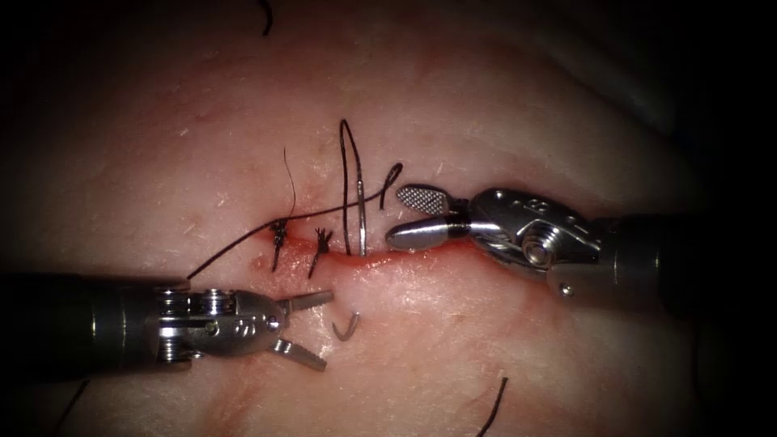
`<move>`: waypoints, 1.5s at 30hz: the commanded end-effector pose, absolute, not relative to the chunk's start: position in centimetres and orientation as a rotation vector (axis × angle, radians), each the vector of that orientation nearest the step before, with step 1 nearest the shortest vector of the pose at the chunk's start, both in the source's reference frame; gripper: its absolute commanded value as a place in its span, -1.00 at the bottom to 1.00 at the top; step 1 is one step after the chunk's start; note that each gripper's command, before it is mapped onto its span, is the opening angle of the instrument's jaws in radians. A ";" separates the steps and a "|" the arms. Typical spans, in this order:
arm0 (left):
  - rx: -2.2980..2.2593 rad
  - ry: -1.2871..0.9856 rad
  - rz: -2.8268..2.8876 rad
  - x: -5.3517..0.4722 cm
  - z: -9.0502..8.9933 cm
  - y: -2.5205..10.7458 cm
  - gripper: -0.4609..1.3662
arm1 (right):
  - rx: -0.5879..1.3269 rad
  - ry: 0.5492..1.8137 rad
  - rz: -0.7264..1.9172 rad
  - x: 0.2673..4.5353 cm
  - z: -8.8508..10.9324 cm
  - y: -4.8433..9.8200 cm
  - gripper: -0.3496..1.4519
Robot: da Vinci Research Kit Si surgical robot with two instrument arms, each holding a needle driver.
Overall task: Wound Closure
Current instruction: Extract the needle from the tissue using the left gripper
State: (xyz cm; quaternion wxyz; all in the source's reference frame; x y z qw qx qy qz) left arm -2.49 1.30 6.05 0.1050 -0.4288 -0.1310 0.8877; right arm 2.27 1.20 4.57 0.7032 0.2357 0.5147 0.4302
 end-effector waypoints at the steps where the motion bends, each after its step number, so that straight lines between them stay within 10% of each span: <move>1: -1.283 -0.368 2.608 -2.50 6.1 1.3 0.67 | 0.521 1.154 0.967 2.20 4.6 1.2 0.12; 20: -1.548 -0.388 2.480 -2.93 6.0 1.4 0.58 | 0.462 1.175 1.016 1.66 4.6 1.0 -0.05; 24: -1.551 -0.401 2.451 -2.97 6.0 1.5 0.15 | 0.459 1.176 1.016 1.68 4.6 1.0 -0.07; 27: -1.534 -0.458 2.396 -2.97 6.0 1.5 -0.88 | 0.458 1.179 1.016 1.68 4.6 1.0 -0.10; 45: -1.510 -0.536 2.326 -2.88 6.1 1.6 -0.88 | 0.451 1.184 1.021 1.71 4.6 1.0 -0.31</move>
